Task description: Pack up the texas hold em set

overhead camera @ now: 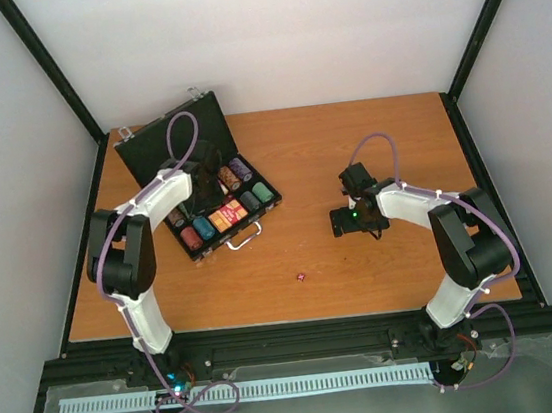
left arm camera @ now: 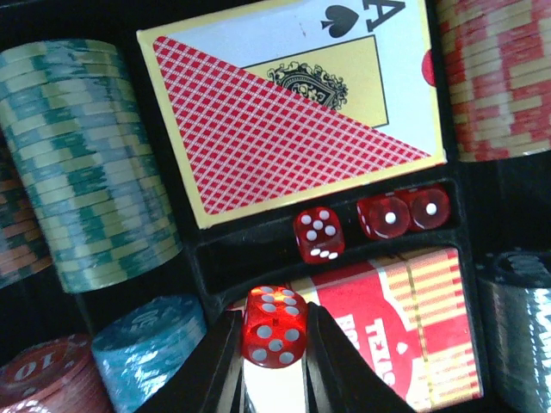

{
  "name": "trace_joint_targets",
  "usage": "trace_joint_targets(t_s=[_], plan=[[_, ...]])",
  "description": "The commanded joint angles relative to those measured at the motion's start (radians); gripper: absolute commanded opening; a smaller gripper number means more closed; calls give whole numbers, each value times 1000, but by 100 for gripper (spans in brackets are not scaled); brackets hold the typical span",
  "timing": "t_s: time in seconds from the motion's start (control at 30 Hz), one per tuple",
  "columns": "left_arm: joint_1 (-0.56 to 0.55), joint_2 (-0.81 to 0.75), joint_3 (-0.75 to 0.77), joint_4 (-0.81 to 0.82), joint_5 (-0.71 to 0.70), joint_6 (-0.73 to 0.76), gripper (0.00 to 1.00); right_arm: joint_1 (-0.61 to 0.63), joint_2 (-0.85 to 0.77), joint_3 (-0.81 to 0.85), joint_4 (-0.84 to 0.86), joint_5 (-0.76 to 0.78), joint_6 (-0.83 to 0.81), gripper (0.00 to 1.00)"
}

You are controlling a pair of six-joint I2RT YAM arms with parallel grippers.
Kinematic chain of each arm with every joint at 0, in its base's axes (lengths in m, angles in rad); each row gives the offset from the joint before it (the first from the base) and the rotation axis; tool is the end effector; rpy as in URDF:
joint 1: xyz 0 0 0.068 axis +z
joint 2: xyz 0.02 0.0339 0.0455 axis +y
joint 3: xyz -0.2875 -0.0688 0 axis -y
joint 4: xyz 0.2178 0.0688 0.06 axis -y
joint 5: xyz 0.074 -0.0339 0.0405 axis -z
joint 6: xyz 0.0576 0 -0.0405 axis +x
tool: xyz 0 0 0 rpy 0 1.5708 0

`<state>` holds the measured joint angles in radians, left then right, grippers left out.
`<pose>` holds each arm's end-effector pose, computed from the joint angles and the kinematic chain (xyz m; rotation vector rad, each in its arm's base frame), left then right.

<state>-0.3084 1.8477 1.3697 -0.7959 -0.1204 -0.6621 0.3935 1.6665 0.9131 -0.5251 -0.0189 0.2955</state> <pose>0.3432 -0.1021 0.2177 -0.5217 2.7746 -0.0464 0.2631 0.1104 0.1684 -0.1445 2.8644 0.1681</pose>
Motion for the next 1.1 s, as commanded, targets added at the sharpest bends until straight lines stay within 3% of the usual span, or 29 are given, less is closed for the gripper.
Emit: trace_joint_targets(t_s=[0.0, 0.5, 1.07], plan=[[11, 39, 10, 44, -27, -47, 1, 0, 41, -51, -9, -43, 5, 100], [31, 133, 54, 70, -33, -58, 1, 0, 56, -50, -10, -43, 2, 100], [31, 186, 78, 103, 51, -55, 1, 1, 64, -49, -11, -36, 1, 100]])
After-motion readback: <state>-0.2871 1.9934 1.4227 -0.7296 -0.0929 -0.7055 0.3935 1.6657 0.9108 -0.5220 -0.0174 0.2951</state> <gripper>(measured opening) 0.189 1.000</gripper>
